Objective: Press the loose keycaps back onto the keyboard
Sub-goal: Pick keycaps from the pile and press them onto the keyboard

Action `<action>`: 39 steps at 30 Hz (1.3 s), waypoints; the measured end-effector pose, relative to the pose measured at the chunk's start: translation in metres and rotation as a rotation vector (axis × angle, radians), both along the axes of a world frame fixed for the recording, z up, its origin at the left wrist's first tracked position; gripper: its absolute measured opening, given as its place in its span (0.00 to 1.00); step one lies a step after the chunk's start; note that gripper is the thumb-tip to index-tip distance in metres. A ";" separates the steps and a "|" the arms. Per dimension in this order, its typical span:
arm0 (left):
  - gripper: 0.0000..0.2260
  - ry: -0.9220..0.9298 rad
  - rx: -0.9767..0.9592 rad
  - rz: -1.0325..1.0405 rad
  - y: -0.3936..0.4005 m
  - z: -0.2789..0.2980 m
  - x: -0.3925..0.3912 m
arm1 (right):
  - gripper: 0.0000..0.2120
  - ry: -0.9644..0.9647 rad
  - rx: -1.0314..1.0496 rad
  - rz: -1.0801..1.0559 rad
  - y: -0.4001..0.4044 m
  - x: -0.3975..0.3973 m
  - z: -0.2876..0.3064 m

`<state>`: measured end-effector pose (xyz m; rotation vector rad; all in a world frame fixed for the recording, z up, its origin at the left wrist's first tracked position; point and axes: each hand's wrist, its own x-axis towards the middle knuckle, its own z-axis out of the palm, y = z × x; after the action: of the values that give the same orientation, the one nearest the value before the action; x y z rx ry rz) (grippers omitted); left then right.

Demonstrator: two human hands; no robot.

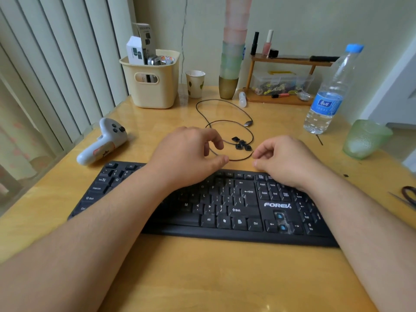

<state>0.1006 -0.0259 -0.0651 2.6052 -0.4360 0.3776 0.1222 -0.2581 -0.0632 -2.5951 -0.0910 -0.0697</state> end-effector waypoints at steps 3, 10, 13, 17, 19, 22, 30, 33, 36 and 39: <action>0.10 -0.037 0.038 0.012 0.000 0.000 -0.001 | 0.03 -0.018 -0.073 -0.008 0.004 0.017 0.012; 0.09 -0.037 0.024 -0.004 -0.002 -0.003 -0.002 | 0.04 -0.042 -0.225 0.042 0.030 0.050 0.003; 0.09 -0.034 0.018 -0.015 -0.002 -0.003 -0.003 | 0.05 -0.064 -0.280 0.000 0.032 0.051 0.005; 0.09 -0.050 -0.058 -0.035 -0.002 -0.002 -0.002 | 0.03 -0.074 0.004 0.039 0.028 0.026 0.020; 0.10 -0.058 -0.130 -0.073 -0.003 -0.001 -0.004 | 0.02 0.078 0.447 0.106 0.030 0.001 0.024; 0.10 -0.058 -0.205 -0.135 -0.008 -0.001 -0.008 | 0.05 0.239 0.817 0.136 0.025 -0.022 0.016; 0.12 -0.087 -0.213 -0.210 -0.012 -0.003 -0.011 | 0.04 0.195 0.935 0.157 0.016 -0.029 0.008; 0.11 -0.102 -0.241 -0.213 -0.010 -0.003 -0.012 | 0.04 0.157 0.936 0.184 0.017 -0.031 0.009; 0.11 -0.104 -0.254 -0.224 -0.009 -0.002 -0.013 | 0.04 0.126 0.933 0.210 0.018 -0.033 0.009; 0.13 -0.107 -0.273 -0.233 -0.010 -0.001 -0.014 | 0.05 0.109 0.930 0.226 0.018 -0.034 0.010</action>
<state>0.0865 -0.0362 -0.0660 2.2483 -0.6673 0.4631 0.0880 -0.2401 -0.0536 -1.6441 -0.2452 0.0933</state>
